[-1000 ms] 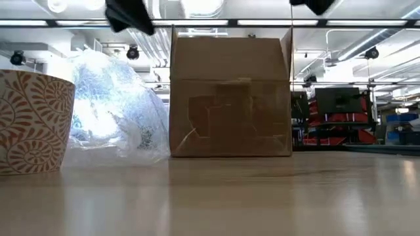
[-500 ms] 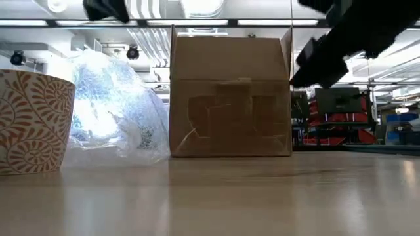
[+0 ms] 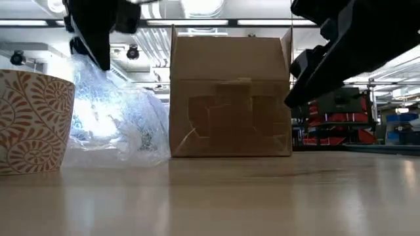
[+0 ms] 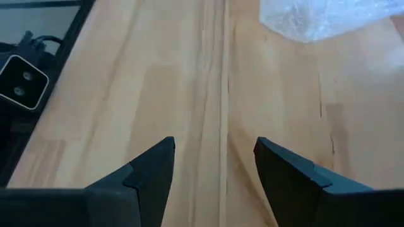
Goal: Wrap mug
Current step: Wrap the orange patterned mug using the bubble wrap
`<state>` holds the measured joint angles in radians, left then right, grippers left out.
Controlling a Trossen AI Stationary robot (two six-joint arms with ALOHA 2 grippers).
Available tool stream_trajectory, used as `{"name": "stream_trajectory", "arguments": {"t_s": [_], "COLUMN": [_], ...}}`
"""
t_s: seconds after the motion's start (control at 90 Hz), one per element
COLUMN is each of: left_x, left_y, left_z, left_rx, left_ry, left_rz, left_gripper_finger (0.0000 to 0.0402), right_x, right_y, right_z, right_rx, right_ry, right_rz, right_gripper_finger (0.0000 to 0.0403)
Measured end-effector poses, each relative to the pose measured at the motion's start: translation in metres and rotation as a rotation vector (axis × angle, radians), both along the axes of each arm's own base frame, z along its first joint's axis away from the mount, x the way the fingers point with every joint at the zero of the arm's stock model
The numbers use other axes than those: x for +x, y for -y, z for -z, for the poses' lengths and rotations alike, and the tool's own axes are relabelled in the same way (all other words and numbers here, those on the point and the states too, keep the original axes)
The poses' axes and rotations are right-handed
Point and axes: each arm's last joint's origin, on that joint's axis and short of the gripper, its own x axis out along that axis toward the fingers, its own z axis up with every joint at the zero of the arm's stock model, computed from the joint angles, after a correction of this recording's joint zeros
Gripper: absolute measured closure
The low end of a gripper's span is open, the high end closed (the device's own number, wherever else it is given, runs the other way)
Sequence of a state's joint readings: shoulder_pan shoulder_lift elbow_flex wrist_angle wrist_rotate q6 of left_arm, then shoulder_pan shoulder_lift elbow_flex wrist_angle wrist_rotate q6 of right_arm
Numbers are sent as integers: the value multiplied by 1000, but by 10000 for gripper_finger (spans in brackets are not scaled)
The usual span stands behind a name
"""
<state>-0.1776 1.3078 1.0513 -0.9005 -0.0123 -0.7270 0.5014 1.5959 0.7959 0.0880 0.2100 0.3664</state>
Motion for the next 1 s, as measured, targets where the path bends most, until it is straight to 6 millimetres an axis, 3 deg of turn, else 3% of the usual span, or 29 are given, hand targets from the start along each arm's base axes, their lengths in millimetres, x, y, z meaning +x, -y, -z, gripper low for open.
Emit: {"name": "stream_trajectory", "arguments": {"t_s": [0.144,0.278,0.389,0.522,0.622,0.789,1.0], "left_x": [13,17,24,44,63,85,104], "left_y": [6,5,5,11,17,24,40], "left_z": [2,3,14,18,11,-13,-46], "left_rx": [-137,-103,-78,-141,-196,-204,-234], "left_ry": [141,197,175,267,420,571,688], "left_rz": [80,71,84,167,252,398,584], "left_gripper_finger": [190,217,270,374,388,398,400], "right_x": [0,0,0,0,-2,-8,-26], "right_y": [0,0,0,0,1,4,14], "right_z": [0,0,0,0,-6,-46,-121], "right_rx": [0,0,-1,-1,-14,-51,-115], "right_ry": [-1,0,-1,-3,-25,-71,-7], "right_rz": [0,0,0,0,-2,-15,-101], "right_gripper_finger": [203,203,203,203,203,204,203]}}
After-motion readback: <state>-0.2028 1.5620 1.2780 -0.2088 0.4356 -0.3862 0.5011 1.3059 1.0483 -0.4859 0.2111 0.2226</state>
